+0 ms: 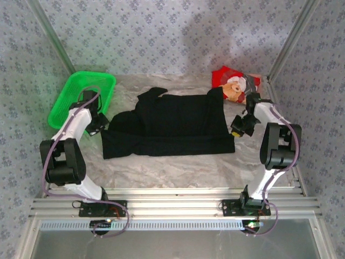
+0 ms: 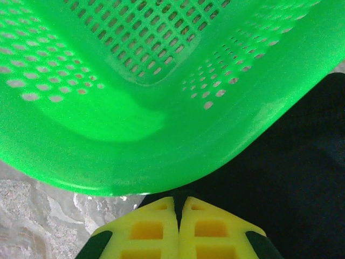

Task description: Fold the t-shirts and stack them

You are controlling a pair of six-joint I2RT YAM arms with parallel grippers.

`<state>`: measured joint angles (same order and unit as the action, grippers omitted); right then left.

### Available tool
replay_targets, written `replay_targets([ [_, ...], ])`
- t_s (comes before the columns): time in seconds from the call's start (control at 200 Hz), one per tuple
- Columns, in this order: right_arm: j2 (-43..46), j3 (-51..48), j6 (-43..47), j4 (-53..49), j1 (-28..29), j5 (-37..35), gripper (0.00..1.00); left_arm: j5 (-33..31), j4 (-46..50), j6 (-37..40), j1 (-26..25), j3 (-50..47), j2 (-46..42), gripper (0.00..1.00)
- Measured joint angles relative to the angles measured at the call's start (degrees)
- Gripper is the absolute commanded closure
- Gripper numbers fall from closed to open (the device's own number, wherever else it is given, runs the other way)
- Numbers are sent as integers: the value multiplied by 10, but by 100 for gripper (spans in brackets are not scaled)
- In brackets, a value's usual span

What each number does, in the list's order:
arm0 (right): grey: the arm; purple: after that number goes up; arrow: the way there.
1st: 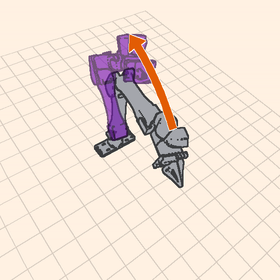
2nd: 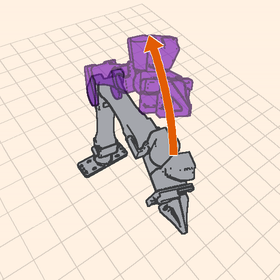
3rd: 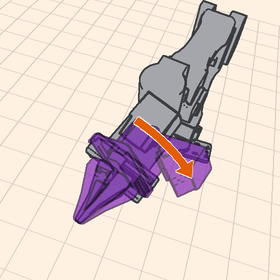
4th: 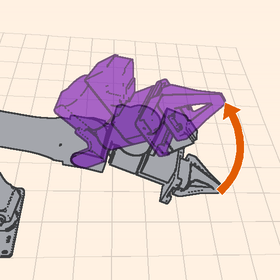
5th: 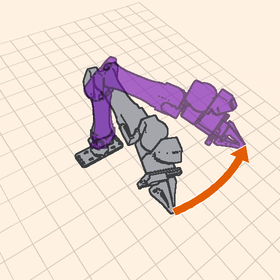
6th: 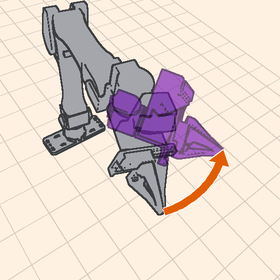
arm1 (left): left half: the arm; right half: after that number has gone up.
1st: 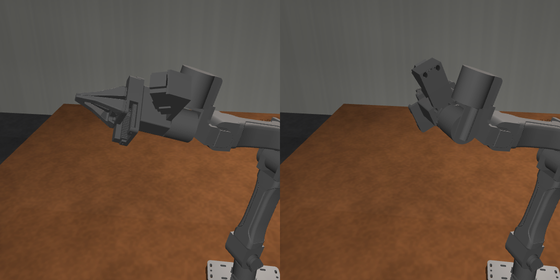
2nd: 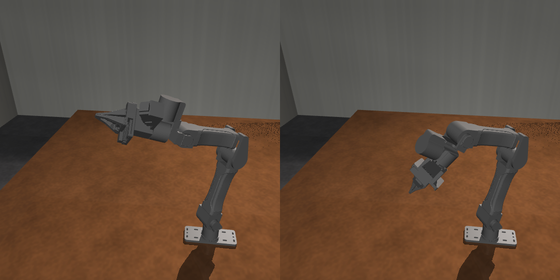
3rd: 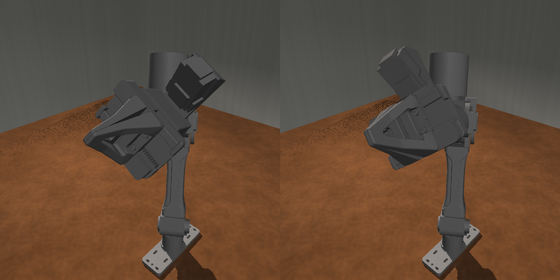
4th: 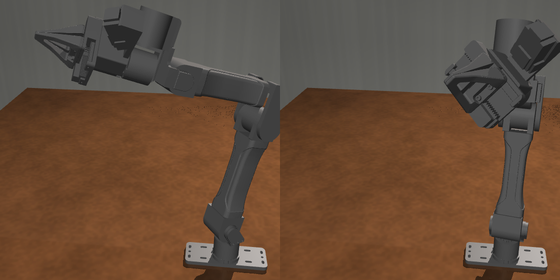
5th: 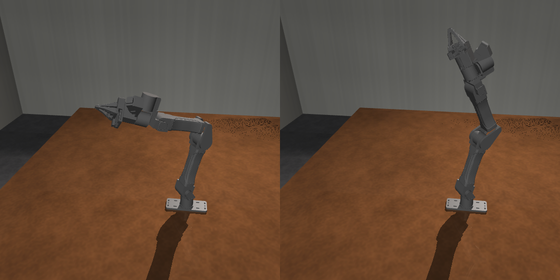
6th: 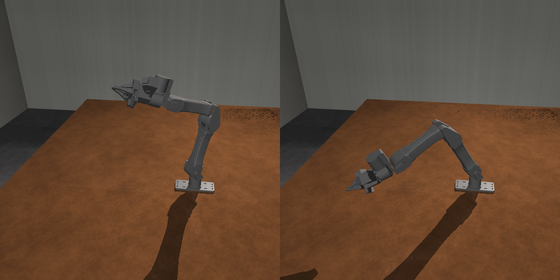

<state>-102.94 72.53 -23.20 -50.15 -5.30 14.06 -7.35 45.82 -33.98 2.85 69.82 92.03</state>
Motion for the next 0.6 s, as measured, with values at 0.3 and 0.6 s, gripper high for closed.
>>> replay_targets([
  [0.3,-23,17,2,1,19,-2,100,-4,2,1,13,3,5,100],
  [0.6,-54,39,2,0,30,-4,100,-4,9,6,11,18,18,100],
])
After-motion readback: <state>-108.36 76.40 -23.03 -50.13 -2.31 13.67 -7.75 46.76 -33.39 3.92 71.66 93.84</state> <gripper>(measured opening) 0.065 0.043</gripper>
